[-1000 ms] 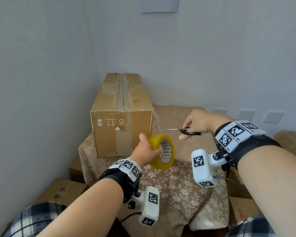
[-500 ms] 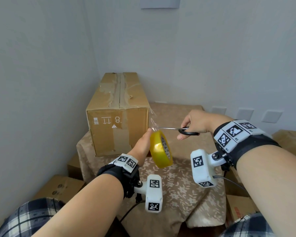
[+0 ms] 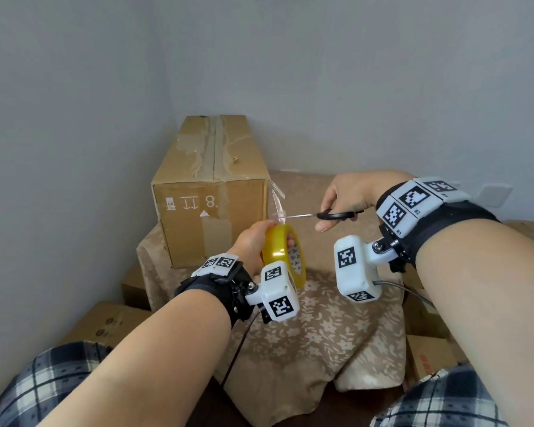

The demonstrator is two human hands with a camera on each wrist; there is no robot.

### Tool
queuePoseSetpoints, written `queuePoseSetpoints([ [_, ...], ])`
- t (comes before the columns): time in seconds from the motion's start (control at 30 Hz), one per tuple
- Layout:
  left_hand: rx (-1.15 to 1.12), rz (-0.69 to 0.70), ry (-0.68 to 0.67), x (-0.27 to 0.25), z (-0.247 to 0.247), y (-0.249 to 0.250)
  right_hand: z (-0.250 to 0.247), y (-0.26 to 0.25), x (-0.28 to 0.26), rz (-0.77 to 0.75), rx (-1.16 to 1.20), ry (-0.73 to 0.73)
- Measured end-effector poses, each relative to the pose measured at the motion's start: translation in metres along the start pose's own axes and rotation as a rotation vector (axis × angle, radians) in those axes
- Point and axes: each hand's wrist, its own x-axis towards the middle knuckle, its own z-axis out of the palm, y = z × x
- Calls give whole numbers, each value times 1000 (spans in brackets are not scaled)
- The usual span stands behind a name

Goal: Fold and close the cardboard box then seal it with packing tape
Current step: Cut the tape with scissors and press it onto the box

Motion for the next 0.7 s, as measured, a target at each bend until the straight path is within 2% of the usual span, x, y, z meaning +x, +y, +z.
queuePoseSetpoints([
  [0.4, 3, 33, 24, 5, 1, -3, 6, -13, -5, 13, -66, -4],
  [0.53, 76, 20, 18, 5, 0, -4, 6, -7, -1, 6, -29, 39],
  [0.7, 138, -28, -27, 3, -5, -35, 11, 6, 4, -2, -59, 34],
])
